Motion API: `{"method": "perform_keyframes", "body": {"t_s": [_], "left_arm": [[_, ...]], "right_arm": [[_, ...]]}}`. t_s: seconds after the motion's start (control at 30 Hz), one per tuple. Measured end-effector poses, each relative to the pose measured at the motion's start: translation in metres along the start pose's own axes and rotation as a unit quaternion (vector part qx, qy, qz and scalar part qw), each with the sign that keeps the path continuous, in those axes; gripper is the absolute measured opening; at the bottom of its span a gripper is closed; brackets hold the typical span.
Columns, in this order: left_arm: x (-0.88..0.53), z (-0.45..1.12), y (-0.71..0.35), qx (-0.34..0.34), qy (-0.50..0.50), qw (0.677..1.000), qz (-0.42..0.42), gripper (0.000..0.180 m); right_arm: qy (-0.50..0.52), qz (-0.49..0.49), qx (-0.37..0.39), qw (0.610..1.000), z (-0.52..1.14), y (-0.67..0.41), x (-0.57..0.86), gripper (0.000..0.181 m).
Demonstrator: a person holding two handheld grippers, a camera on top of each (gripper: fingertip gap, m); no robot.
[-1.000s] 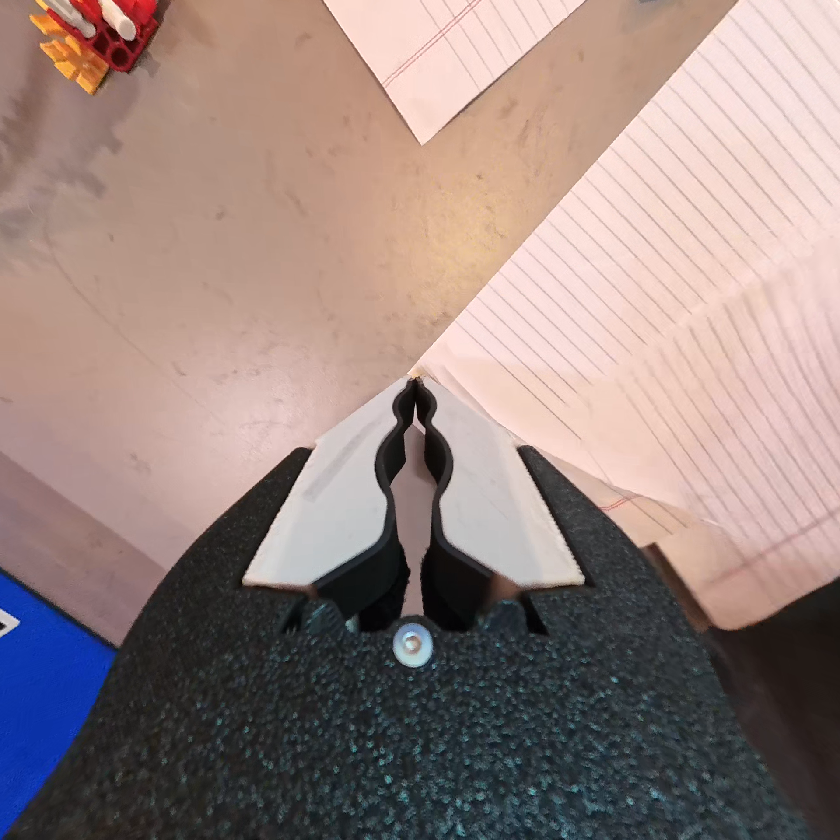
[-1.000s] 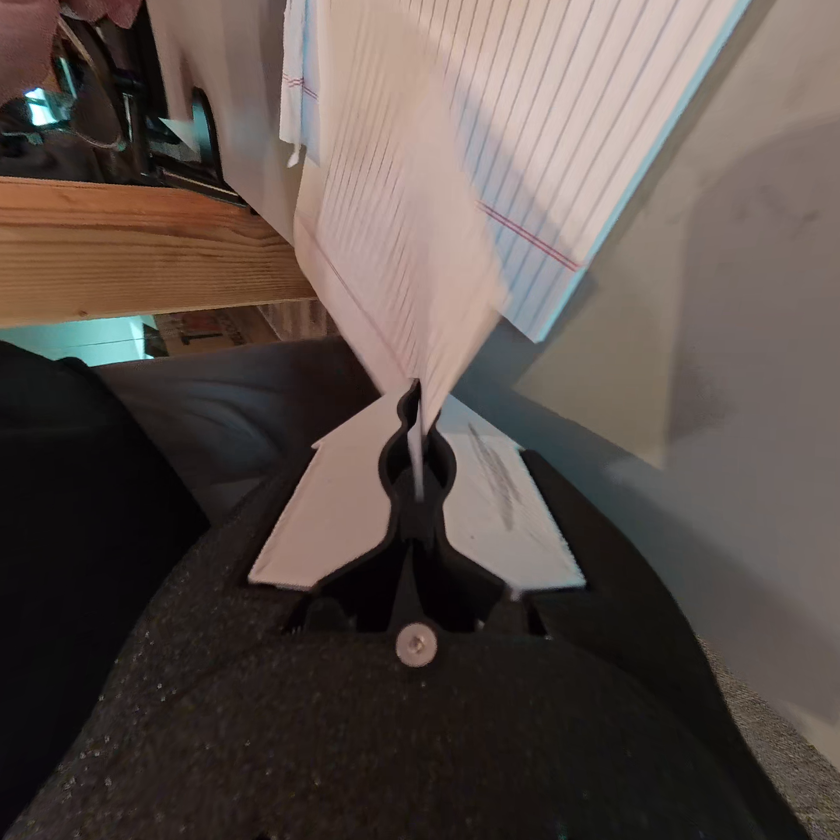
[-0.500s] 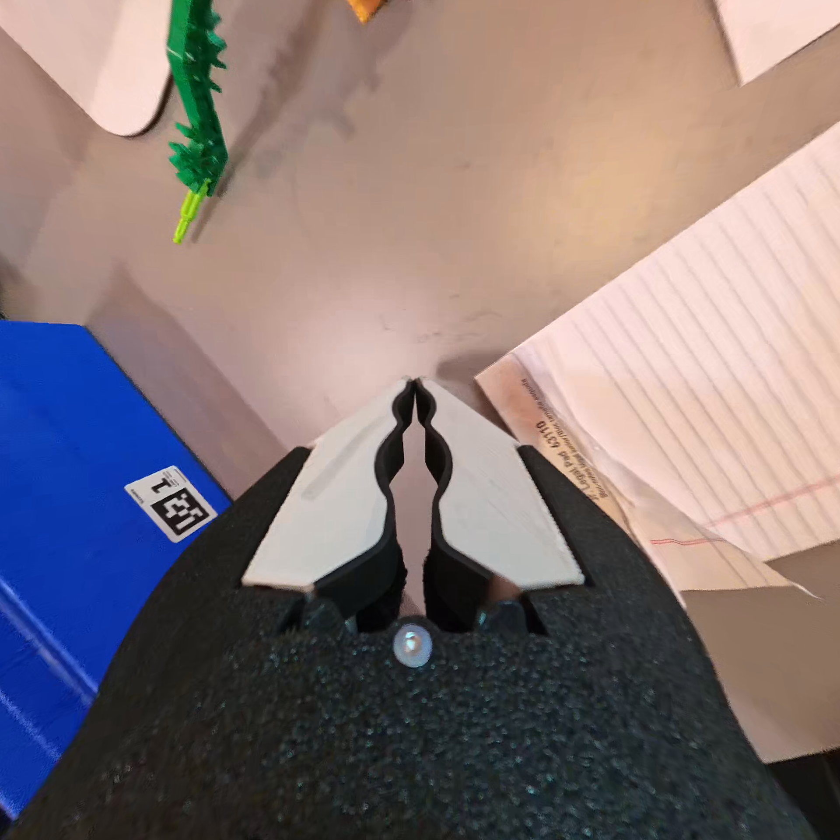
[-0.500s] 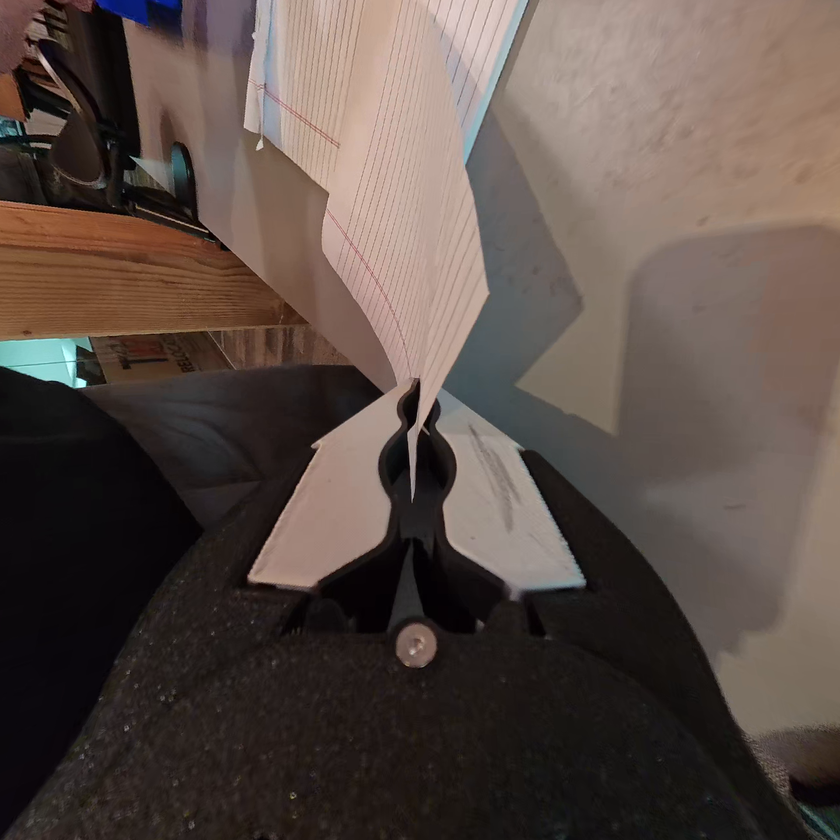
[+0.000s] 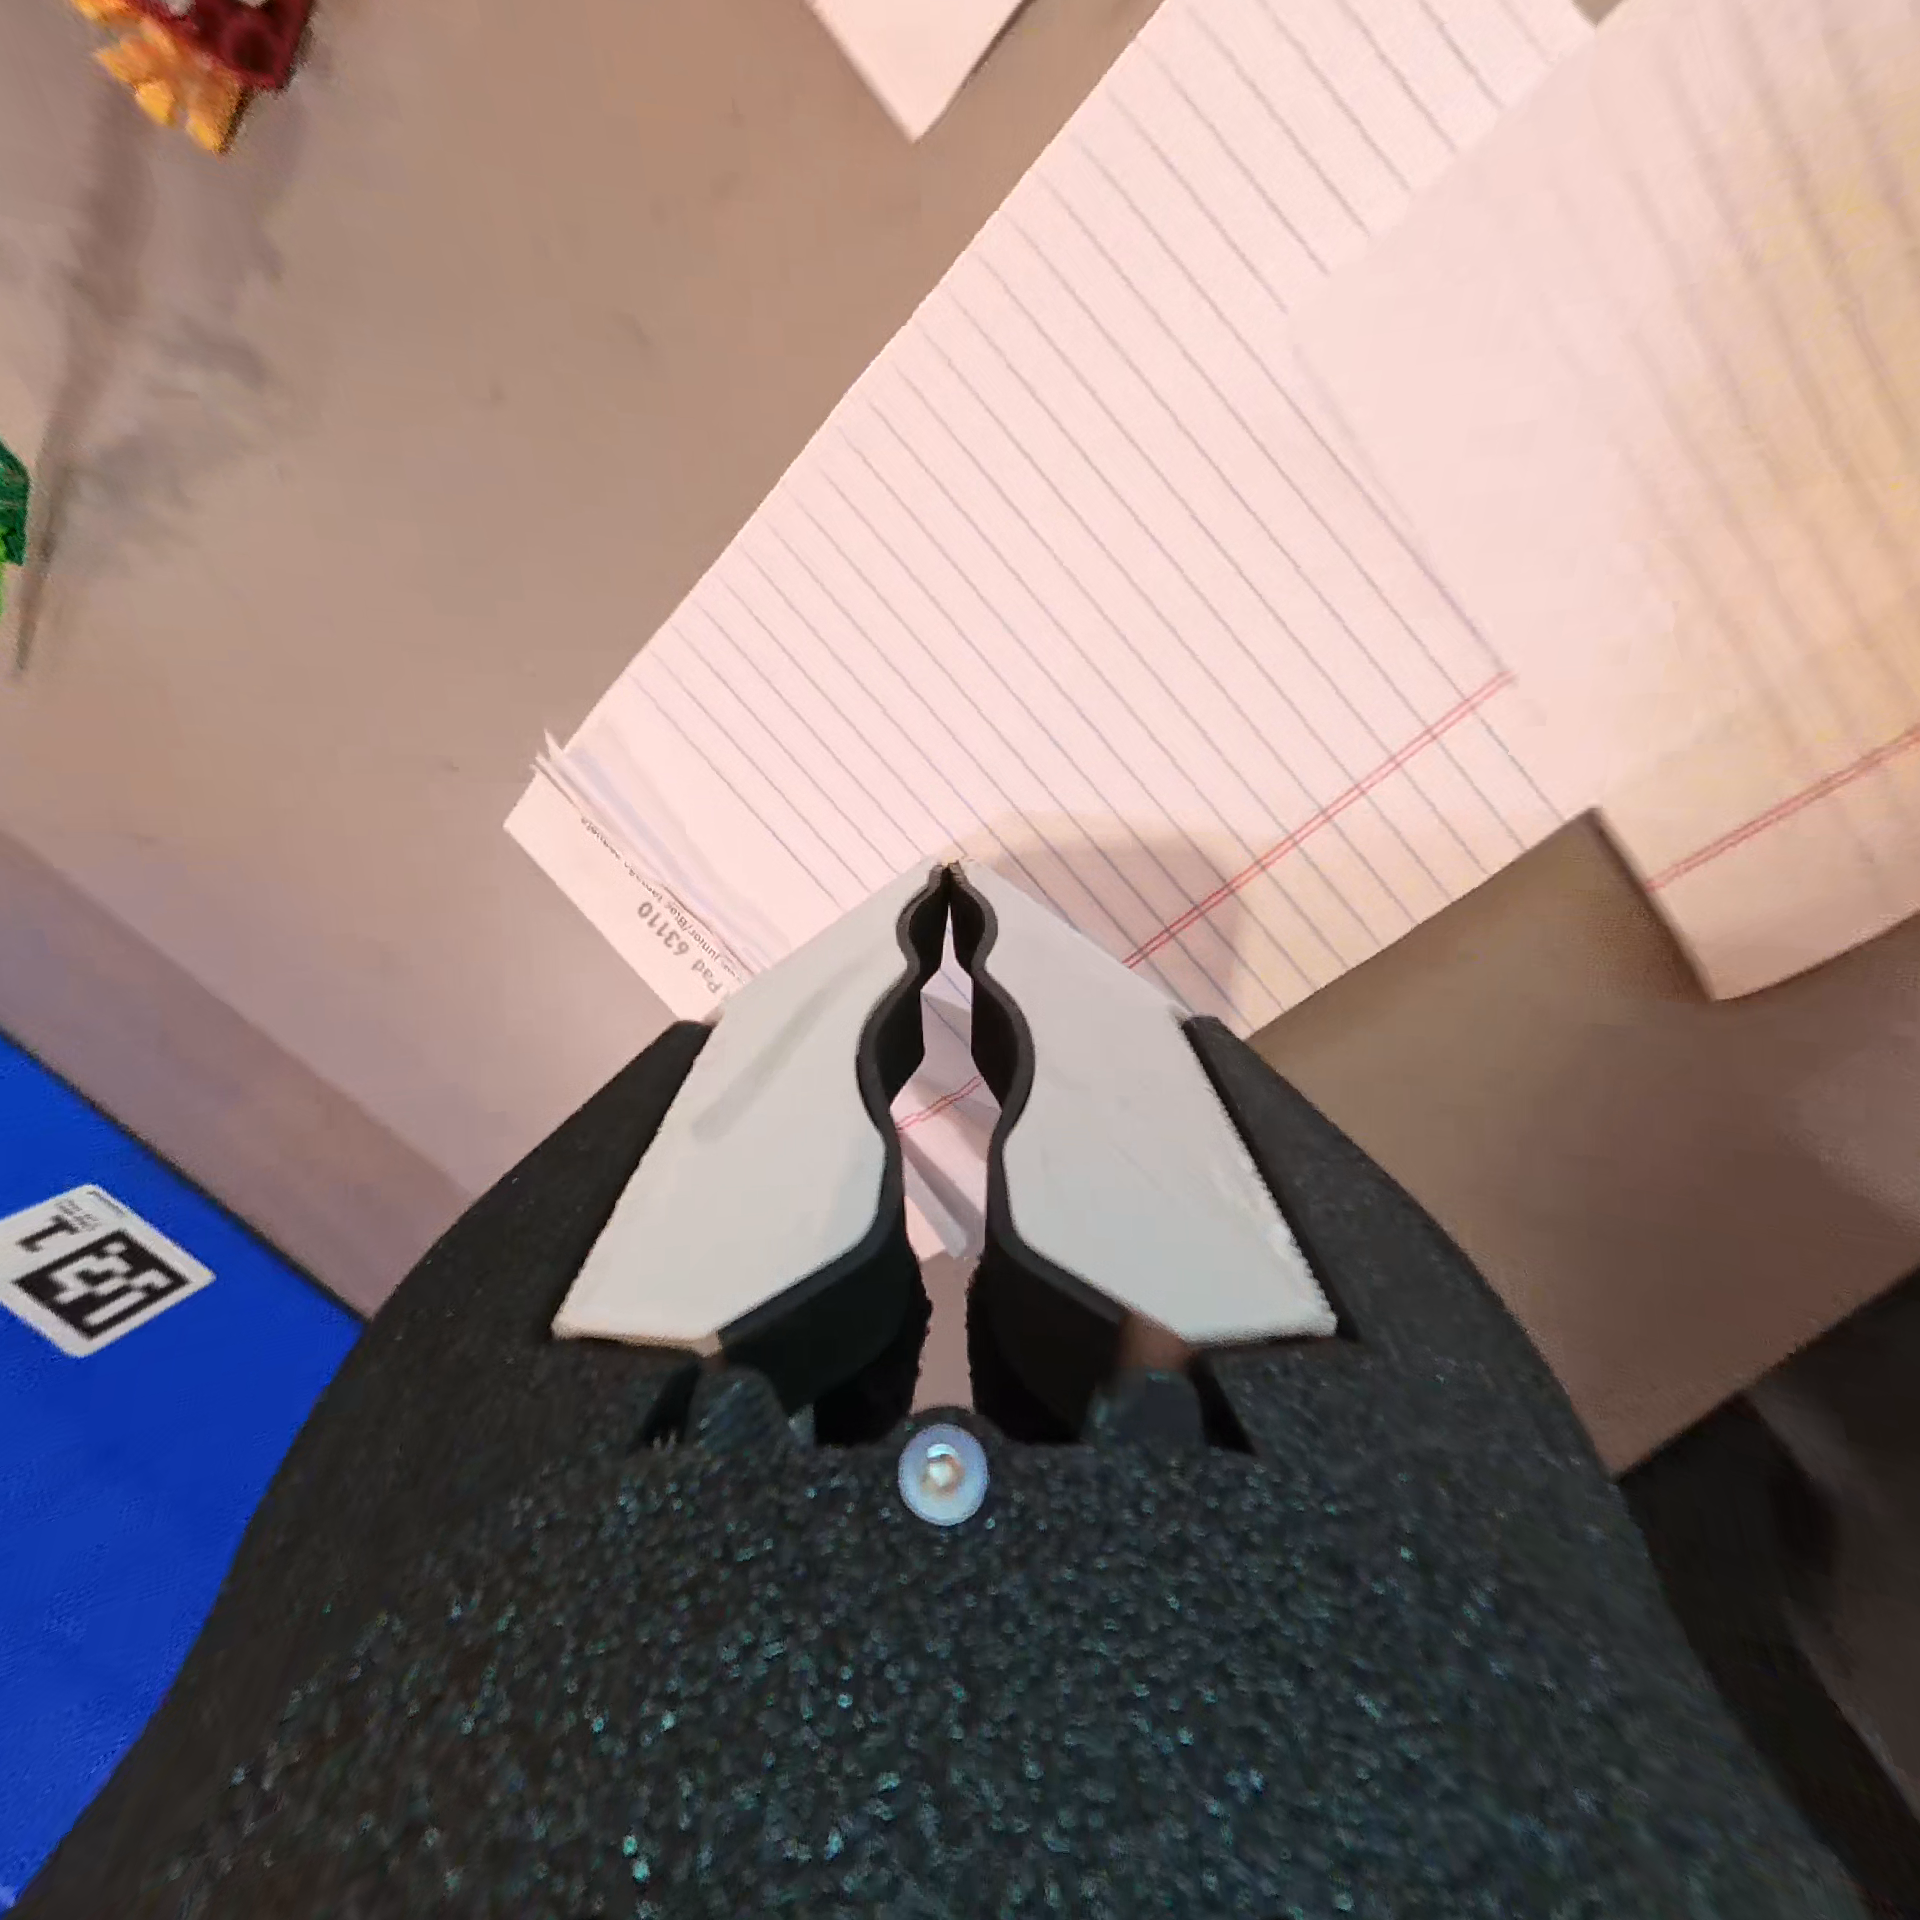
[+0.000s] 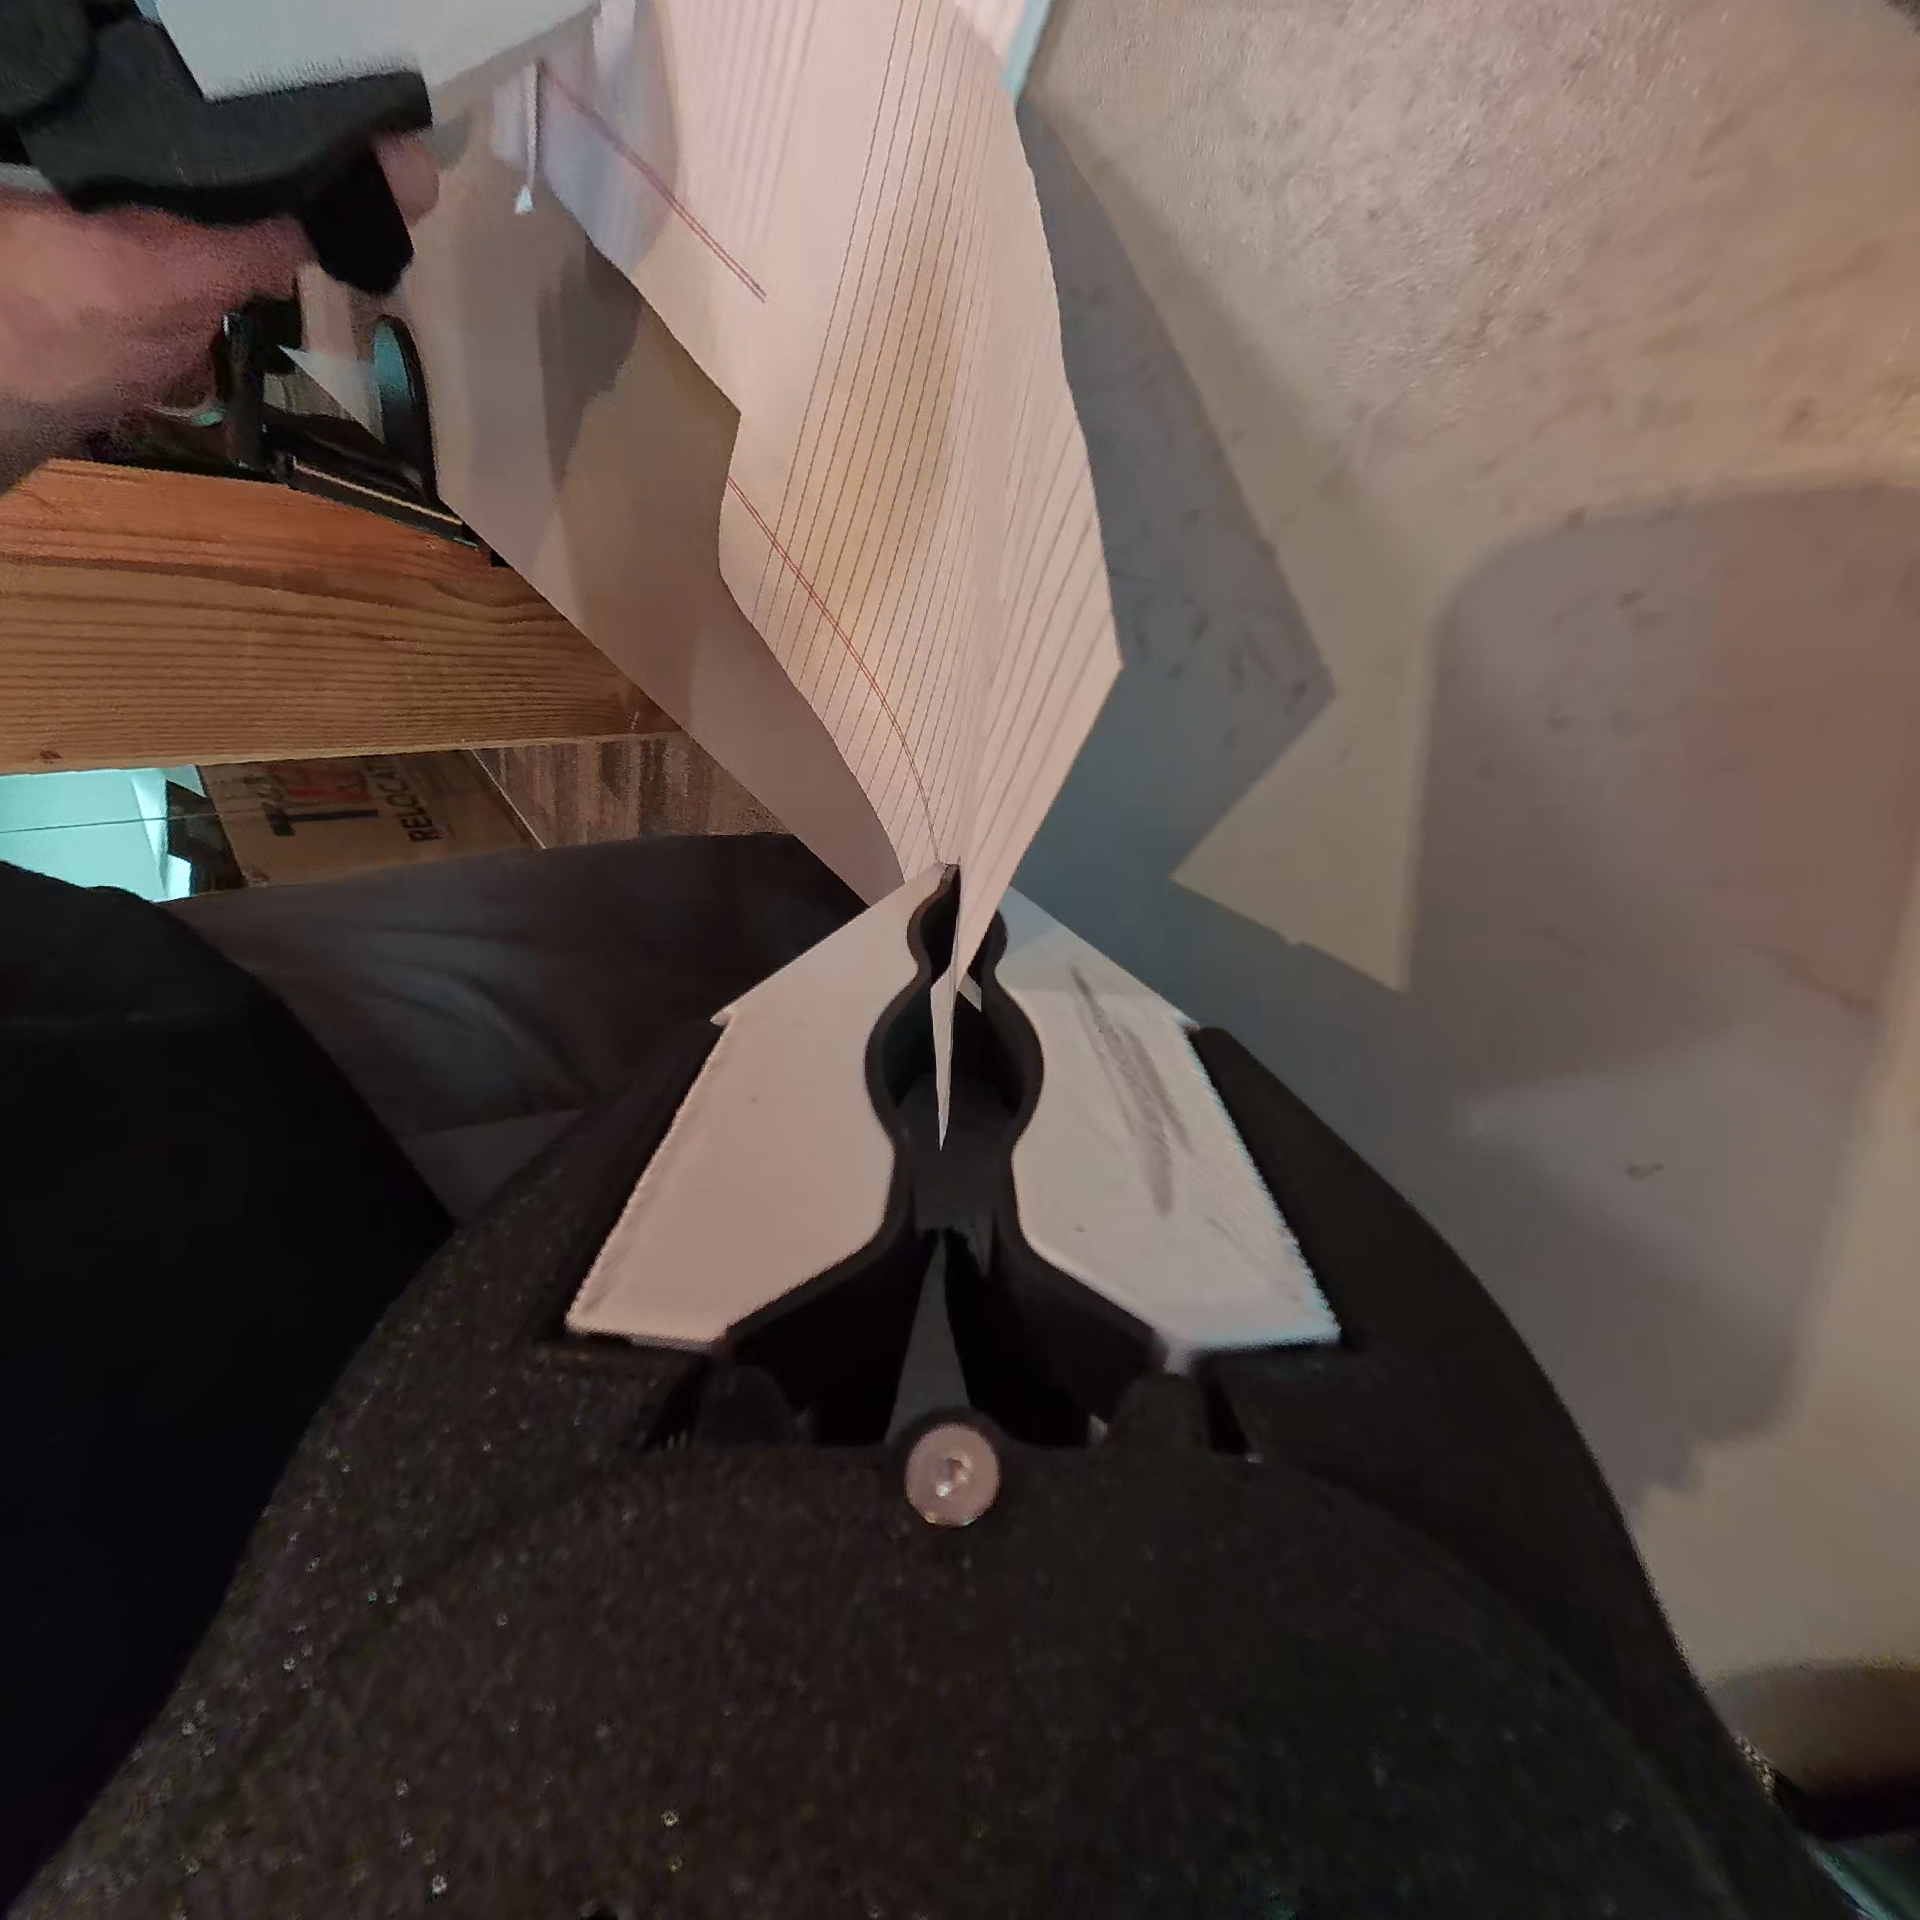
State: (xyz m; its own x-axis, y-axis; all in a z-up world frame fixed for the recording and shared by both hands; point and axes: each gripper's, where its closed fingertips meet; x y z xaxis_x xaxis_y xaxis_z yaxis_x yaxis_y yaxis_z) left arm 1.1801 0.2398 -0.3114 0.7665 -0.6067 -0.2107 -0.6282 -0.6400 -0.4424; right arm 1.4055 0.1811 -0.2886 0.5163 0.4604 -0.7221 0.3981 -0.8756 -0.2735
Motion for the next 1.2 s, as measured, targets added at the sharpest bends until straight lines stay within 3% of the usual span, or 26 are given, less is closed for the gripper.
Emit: {"method": "perform_keyframes", "body": {"t_s": [0.3, 0.5, 0.67, 0.87, 1.2], "left_arm": [[-0.092, 0.012, 0.018, -0.08, -0.076, 0.993, 0.038, 0.0], [-0.122, 0.017, 0.019, -0.114, -0.103, 0.988, 0.013, 0.002], [-0.094, -0.001, -0.001, -0.054, -0.104, 0.992, -0.05, 0.016], [0.042, -0.015, -0.038, 0.016, 0.022, 0.999, -0.029, 0.022], [0.091, 0.004, -0.044, 0.014, 0.049, 0.998, -0.03, 0.016]], "right_arm": [[-0.016, 0.057, 0.024, 0.998, 0.005, -0.002, -0.001, 0.0], [-0.024, 0.101, 0.052, 0.993, 0.009, -0.002, -0.003, 0.0], [-0.036, 0.12, 0.071, 0.99, 0.015, -0.008, -0.009, 0.0], [-0.042, 0.151, 0.108, 0.982, 0.023, -0.027, -0.01, 0.0], [-0.062, 0.113, 0.083, 0.988, 0.04, -0.028, -0.034, 0.0]]}}
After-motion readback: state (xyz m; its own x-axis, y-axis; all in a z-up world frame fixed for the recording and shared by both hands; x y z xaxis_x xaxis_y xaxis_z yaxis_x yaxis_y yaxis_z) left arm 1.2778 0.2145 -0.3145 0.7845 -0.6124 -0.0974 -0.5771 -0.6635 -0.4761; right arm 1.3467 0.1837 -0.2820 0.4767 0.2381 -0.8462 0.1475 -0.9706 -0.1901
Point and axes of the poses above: each gripper's, where its closed fingertips meet, z out along the fingers, y out of its underside, x = y × z across the jaws, and after that the axes turned 10 degrees about x, right-handed
